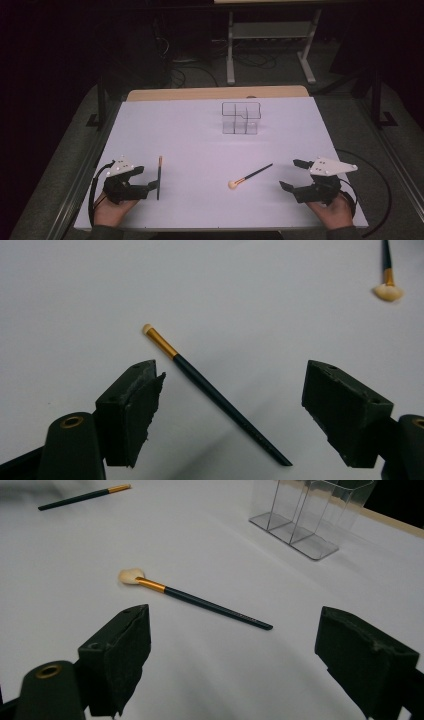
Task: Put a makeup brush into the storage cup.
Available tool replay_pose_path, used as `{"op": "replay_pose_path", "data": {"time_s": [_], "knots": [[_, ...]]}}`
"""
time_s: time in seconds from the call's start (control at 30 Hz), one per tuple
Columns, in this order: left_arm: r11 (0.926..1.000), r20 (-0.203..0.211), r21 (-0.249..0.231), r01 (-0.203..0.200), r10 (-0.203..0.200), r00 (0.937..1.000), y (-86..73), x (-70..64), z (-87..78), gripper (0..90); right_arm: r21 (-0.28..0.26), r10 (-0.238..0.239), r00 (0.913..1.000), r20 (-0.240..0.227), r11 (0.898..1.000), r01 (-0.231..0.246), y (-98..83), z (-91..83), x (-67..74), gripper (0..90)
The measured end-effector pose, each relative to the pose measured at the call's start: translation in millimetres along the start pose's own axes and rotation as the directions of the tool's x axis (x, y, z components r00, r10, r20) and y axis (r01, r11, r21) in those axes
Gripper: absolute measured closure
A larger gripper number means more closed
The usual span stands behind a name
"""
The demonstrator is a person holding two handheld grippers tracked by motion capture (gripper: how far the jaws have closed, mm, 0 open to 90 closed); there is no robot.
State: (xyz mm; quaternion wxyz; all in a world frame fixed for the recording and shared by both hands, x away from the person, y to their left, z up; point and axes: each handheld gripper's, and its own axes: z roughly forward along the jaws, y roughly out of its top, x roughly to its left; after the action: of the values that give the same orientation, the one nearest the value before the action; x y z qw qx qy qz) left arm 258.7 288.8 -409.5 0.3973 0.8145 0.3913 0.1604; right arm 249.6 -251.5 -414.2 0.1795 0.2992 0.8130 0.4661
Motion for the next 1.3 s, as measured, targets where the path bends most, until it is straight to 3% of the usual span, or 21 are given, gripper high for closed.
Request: {"op": "replay_pose_path", "data": {"time_s": [0.43,0.47,0.67,0.97,1.3], "knots": [[0.9992,-0.018,-0.003,0.04,-0.04,0.999,5.3,4.2,1.5,27.6,-0.002,-0.016,0.9996,0.025,1.0,0.016,1.0,-6.7,2.1,13.9],[0.998,-0.009,-0.014,0.062,-0.062,0.998,5.4,3.5,3.1,28.8,-0.002,-0.014,0.9996,0.024,1.0,0.014,0.8,-6.5,1.4,13.9],[0.9972,-0.014,0.039,0.064,-0.064,0.9979,8.2,5.6,10.9,32.6,0.01,-0.012,0.9998,0.015,1.0,0.012,0.0,-3.5,1.6,14.0],[0.9914,-0.06,0.109,0.073,-0.066,0.996,19.5,8.1,24.2,36.5,0.023,-0.007,0.9999,0.013,1.0,0.007,-1.3,-1.2,0.7,14.1],[0.9854,-0.073,0.147,0.086,-0.076,0.9944,29.2,9.7,39.4,44.5,0.021,-0.012,0.9999,0.007,1.0,0.011,-0.9,-1.3,1.2,14.1]]}}
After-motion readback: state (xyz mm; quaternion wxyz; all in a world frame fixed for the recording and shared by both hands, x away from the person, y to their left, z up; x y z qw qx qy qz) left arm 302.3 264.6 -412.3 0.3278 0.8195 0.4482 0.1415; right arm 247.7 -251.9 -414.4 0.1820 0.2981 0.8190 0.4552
